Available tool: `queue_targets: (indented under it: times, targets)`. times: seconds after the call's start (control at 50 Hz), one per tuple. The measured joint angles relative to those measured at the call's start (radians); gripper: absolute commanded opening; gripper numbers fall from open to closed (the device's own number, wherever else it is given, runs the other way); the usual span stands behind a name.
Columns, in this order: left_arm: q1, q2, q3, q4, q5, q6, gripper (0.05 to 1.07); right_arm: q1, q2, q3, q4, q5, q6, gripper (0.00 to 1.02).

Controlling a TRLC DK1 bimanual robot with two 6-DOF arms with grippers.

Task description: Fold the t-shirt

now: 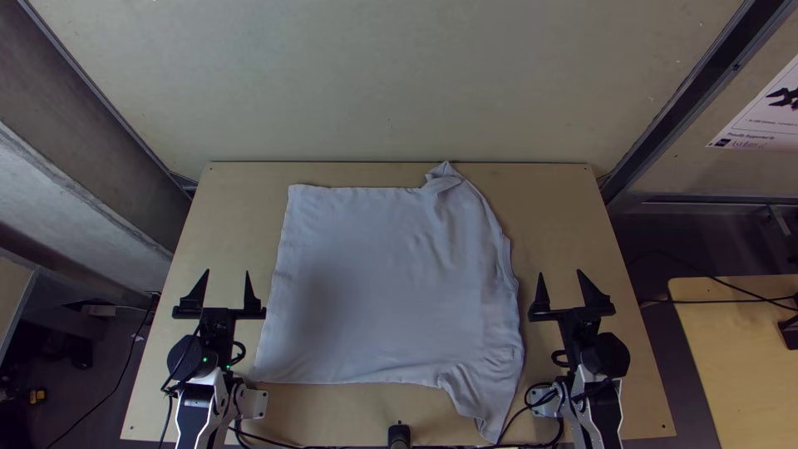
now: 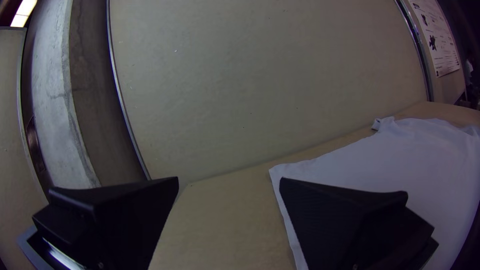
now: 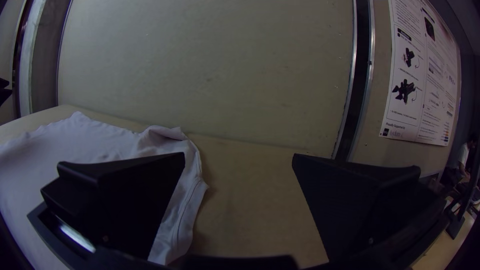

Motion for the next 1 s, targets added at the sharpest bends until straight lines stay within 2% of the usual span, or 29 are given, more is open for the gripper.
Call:
queue_targets:
  times: [0.7,0.88,1.0]
  targets:
    - [0.014,0.000,0.000,0.000,0.000,0.000,1.02,0.003,0.000,0.000,0.000,0.000,0.001,0.99]
    - [0.019,0.000,0.000,0.001,-0.005,-0.003,1.02,0.028,0.000,0.000,0.001,0.000,0.072,0.99]
    - [0.021,0.000,0.001,0.005,-0.024,-0.003,1.02,0.027,0.000,0.003,0.003,0.000,0.085,0.99]
